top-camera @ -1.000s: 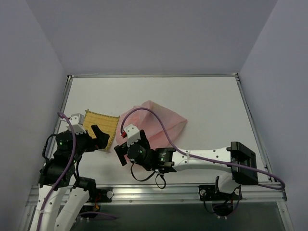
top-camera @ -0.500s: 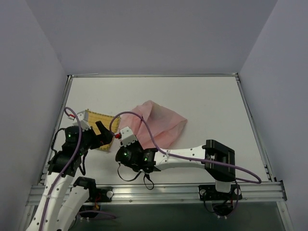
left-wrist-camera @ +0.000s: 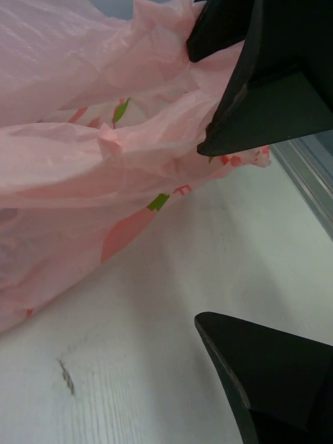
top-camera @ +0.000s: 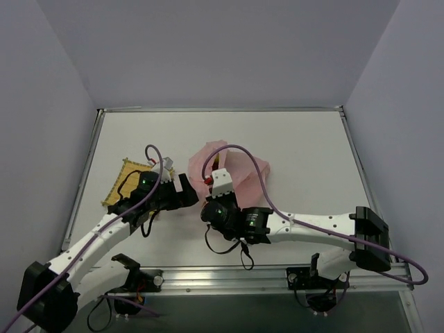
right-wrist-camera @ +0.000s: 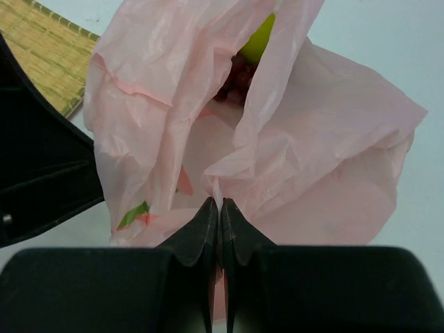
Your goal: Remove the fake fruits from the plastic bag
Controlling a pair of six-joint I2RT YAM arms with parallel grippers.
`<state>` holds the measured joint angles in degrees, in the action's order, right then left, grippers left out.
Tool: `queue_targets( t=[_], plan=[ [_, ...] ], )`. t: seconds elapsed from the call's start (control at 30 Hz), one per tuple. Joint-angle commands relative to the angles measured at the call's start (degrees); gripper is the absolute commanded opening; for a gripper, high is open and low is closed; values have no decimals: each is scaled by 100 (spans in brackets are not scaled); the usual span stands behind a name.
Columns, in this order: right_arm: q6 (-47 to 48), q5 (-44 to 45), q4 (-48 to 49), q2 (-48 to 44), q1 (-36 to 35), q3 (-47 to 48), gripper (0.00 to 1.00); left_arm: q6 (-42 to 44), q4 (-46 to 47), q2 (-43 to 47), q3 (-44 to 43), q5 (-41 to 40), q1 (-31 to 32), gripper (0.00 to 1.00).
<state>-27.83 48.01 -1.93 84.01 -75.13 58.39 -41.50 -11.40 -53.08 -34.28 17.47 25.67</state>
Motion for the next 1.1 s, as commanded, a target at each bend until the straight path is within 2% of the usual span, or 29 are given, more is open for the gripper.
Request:
queue_targets(
  t=[0.0, 0.13, 0.33, 0.4, 0.43, 0.47, 0.53, 0.57, 0.6, 0.67, 0.8, 0.93, 1.07],
  plan=[
    [6, -88, 0, -314, 183, -266, 1, -428, 1636, -343, -123, 291, 113, 94],
    [24, -326, 141, -464, 227, -521, 1, -666, 2343, -492, 0, 379, 131, 94],
    [32, -415, 474, -868, 455, -732, 0, -588, 2634, -1063, -201, 55, 394, 94],
    [128, -695, 694, -1184, 587, -820, 0, -561, 2686, -1344, -263, -103, 456, 99],
    [155, -818, 764, -1298, 666, -908, 0, -553, 2748, -1432, -281, -217, 448, 90],
    [164, -1020, 860, -1508, 841, -952, 0, -535, 2783, -1572, -298, -288, 456, 65],
    [225, -1179, 879, -1694, 991, -996, 0, -526, 2801, -1626, -351, -420, 456, 38],
    [252, -1232, 870, -1816, 1105, -1022, 0, -526, 2844, -1609, -351, -533, 456, 15],
    [278, -1311, 870, -1861, 1150, -1031, 0, -535, 2871, -1574, -368, -630, 474, 5],
    [340, -1399, 861, -1967, 1255, -1049, 0, -491, 2836, -1434, -447, -893, 483, 2],
    [401, -1601, 870, -2169, 1518, -1023, 0, -211, 2135, -820, -606, -1518, 491, 2],
    [463, -2022, 800, -2406, 1546, -804, 0, 18, 1308, 356, -772, -2081, 491, 2],
    [568, -2313, 589, -2389, 1379, -198, 0, 238, 482, 544, -1229, -2204, 492, 2]
  ],
)
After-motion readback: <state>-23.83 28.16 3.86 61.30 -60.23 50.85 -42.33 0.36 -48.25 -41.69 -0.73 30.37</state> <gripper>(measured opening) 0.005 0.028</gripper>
